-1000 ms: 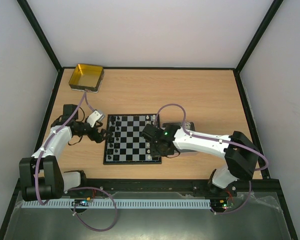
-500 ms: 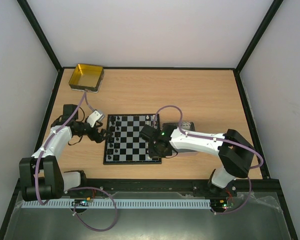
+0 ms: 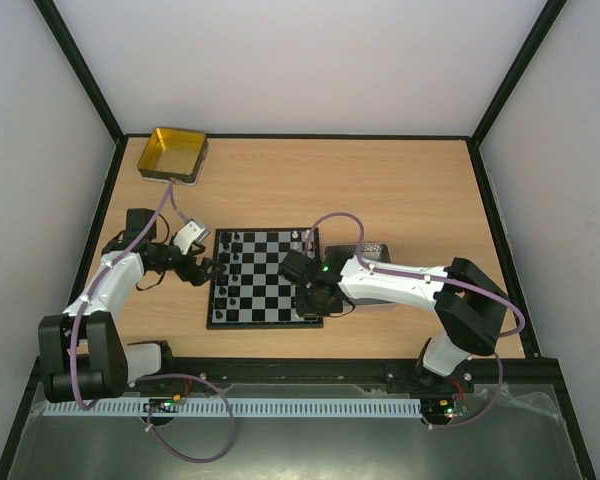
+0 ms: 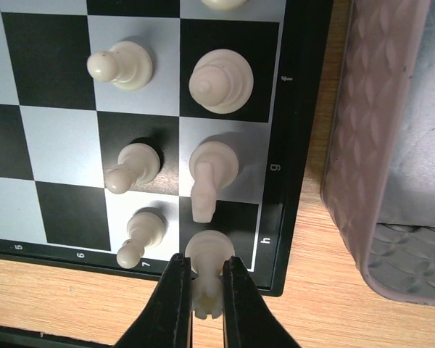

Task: Set up the chess pieces on the board
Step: Place the chess piece on the chessboard.

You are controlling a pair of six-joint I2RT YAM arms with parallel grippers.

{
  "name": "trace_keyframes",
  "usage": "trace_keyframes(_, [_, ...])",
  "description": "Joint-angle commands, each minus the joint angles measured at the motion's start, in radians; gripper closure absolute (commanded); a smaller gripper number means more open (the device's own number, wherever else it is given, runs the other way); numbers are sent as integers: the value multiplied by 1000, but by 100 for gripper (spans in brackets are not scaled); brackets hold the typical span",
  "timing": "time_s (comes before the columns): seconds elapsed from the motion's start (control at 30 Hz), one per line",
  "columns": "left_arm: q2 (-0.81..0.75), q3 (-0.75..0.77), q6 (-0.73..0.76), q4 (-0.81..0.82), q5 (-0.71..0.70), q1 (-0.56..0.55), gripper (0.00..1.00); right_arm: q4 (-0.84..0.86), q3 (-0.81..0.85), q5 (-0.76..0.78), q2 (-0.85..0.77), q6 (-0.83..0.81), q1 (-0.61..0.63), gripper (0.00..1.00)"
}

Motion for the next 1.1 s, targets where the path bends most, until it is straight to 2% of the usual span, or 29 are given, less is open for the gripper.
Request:
trace_keyframes(0.0, [-10, -9, -2, -2, 5, -3, 5, 5, -18, 3, 14, 19, 7, 96])
trace_keyframes(1.07, [-9, -10, -2, 1, 6, -3, 5, 11, -21, -8, 30, 21, 9, 88])
